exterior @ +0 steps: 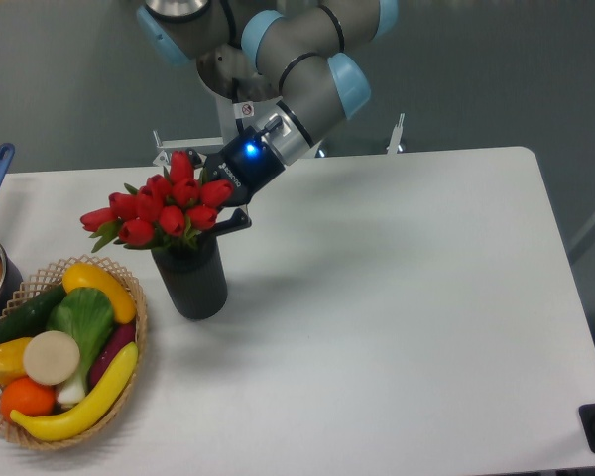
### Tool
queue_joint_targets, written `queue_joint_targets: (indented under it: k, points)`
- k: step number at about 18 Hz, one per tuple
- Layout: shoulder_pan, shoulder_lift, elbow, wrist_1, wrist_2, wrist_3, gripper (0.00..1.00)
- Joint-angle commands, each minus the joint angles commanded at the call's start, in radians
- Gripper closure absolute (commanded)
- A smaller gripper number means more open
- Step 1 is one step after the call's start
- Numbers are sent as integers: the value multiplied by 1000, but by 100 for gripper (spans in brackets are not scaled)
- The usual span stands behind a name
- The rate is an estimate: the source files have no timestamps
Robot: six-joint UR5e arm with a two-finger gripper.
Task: Pick up the flowers from the vase
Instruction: 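Lift the gripped tulips straight up out of the vase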
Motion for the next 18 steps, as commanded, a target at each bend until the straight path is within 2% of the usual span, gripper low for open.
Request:
queue_joint_targets:
  k: [4,10,18]
  points:
    - [11,28,12,-2,-11,-58,86]
    - [20,28,84,0,-41,-176,86]
    - [51,35,132,-2,-75,-259,86]
